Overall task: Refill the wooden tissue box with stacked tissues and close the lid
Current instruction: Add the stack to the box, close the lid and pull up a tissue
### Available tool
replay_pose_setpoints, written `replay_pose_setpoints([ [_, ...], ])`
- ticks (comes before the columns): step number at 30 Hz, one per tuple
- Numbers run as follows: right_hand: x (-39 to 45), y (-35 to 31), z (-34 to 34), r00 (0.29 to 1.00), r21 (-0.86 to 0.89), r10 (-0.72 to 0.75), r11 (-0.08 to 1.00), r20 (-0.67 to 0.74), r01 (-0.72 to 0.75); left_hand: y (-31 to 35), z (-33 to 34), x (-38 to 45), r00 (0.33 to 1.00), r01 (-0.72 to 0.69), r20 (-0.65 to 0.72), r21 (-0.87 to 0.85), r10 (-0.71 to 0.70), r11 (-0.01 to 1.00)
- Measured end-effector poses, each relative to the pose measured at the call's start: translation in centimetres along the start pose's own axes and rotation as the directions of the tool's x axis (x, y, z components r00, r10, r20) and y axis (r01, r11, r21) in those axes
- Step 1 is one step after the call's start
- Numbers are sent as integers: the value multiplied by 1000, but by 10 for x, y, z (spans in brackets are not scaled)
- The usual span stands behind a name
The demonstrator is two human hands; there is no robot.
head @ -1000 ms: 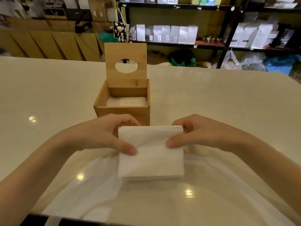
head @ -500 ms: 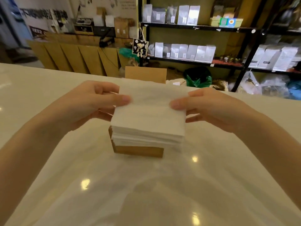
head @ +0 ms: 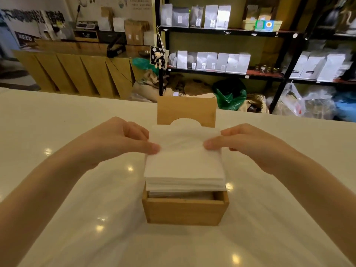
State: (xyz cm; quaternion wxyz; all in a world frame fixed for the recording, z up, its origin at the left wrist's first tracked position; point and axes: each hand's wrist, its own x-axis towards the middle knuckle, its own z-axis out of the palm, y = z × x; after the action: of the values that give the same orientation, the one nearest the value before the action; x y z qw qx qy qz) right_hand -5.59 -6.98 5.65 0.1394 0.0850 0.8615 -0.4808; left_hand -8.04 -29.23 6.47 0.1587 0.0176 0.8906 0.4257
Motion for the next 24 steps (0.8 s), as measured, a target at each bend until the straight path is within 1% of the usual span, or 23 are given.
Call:
replay_pose_setpoints([
  [4,3,-1,3,999,-57,34,998,11,-33,-4,-4,8,996,11,92,37,-14,999],
  [8,4,-2,2,997,-128,56,991,59,-48,-3,-4,10,990,-58,131,97,45,994],
  [11,5,-2,3,998,-180,35,983,52,-25,-2,-5,13,987,-84,147,147,62,986],
  [15,7,-2,5,999,-289,-49,956,-2,46,-2,-5,17,987,-118,134,190,94,975],
  [19,5,-3,11,987,-415,-154,901,-35,126,-2,-2,14,983,-178,99,312,154,933],
  [21,3,-4,14,975,-479,-216,862,-53,165,-1,0,11,983,-185,78,359,168,915],
  [24,-1,-2,18,963,-527,-262,828,-65,190,0,3,8,982,-187,53,413,182,891],
])
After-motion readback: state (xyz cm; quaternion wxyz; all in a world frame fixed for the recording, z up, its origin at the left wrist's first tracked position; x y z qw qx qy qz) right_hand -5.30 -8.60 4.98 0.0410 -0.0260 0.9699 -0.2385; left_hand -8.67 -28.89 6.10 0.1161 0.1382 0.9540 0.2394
